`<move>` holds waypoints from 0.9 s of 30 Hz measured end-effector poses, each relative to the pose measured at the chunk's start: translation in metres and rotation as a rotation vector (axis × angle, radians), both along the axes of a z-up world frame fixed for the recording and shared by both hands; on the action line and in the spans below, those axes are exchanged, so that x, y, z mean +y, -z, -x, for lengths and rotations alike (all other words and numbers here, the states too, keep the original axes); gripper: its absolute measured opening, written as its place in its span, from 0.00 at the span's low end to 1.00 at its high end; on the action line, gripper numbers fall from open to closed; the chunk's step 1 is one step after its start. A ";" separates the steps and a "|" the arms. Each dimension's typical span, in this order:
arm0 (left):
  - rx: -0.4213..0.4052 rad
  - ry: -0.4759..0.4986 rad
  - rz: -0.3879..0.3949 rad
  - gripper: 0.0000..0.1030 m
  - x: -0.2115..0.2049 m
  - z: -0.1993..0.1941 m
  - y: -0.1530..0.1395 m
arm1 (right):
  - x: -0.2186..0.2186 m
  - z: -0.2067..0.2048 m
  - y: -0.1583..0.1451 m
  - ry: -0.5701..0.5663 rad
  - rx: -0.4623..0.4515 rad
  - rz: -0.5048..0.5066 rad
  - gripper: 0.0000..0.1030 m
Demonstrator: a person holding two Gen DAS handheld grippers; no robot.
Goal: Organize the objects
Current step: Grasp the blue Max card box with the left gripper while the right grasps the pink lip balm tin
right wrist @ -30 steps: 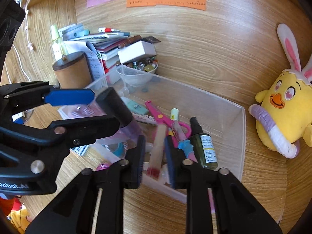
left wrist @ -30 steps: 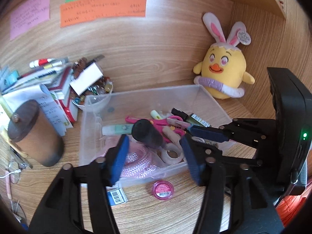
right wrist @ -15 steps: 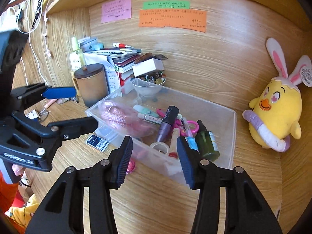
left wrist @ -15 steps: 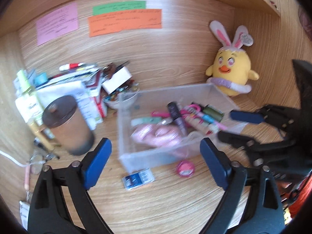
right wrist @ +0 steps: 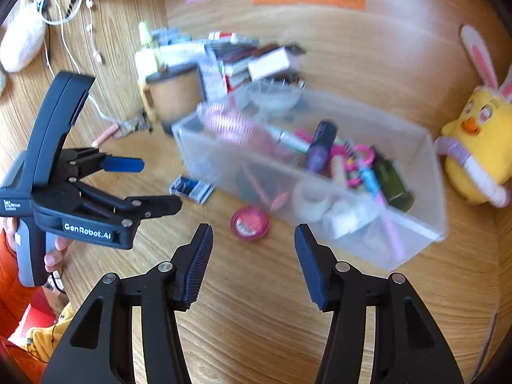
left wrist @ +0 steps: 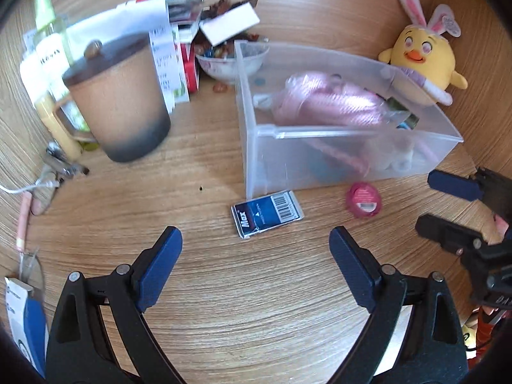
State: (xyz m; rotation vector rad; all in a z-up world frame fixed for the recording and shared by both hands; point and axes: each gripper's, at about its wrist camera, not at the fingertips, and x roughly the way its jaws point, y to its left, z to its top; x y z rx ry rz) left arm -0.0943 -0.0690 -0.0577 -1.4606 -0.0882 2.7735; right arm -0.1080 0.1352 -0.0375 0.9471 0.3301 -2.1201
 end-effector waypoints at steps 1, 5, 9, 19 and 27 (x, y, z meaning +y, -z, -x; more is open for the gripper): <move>-0.007 0.000 -0.004 0.91 0.000 0.001 0.002 | -0.003 0.001 0.005 -0.008 -0.017 -0.008 0.48; -0.028 0.003 -0.034 0.91 0.000 0.006 0.009 | -0.014 0.005 0.019 -0.012 -0.030 -0.055 0.48; -0.033 0.015 -0.016 0.83 0.006 0.010 0.011 | -0.023 0.016 0.027 -0.012 -0.055 -0.074 0.48; -0.041 0.023 0.003 0.70 0.016 0.018 0.018 | -0.039 0.024 0.037 -0.017 -0.024 -0.113 0.31; -0.026 0.016 0.004 0.50 0.018 0.018 0.012 | -0.028 0.025 0.029 -0.005 -0.049 -0.064 0.31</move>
